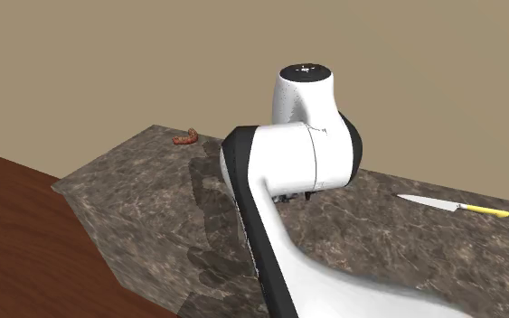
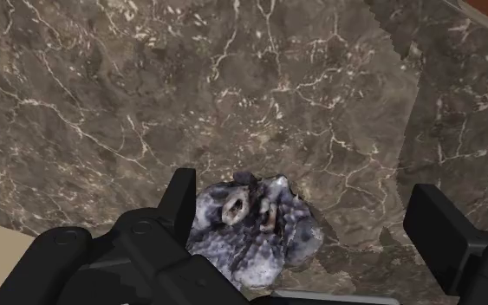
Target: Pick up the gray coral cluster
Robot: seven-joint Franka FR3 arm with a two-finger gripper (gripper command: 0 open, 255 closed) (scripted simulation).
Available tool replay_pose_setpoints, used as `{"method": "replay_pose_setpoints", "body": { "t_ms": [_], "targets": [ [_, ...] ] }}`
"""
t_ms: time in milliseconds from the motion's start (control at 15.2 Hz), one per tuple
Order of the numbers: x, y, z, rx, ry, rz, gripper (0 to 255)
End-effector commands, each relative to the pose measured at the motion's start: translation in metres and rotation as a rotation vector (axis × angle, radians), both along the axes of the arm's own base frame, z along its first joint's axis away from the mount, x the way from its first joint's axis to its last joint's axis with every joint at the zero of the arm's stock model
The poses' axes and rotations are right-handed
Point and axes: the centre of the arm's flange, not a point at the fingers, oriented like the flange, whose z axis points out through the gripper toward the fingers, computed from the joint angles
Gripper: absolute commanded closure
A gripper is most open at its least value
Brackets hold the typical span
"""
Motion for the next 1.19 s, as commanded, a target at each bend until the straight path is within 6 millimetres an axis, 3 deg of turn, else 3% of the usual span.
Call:
{"method": "replay_pose_setpoints", "body": {
  "t_ms": [0,528,1122],
  "targets": [
    [0.0,0.0,0.0,0.0,0.0,0.0,0],
    [0.131,-0.007,-0.015,0.022,0.173,-0.145,0],
    [0.271,-0.036,-0.059,0.046,0.368,-0.309,0]
  ]
}}
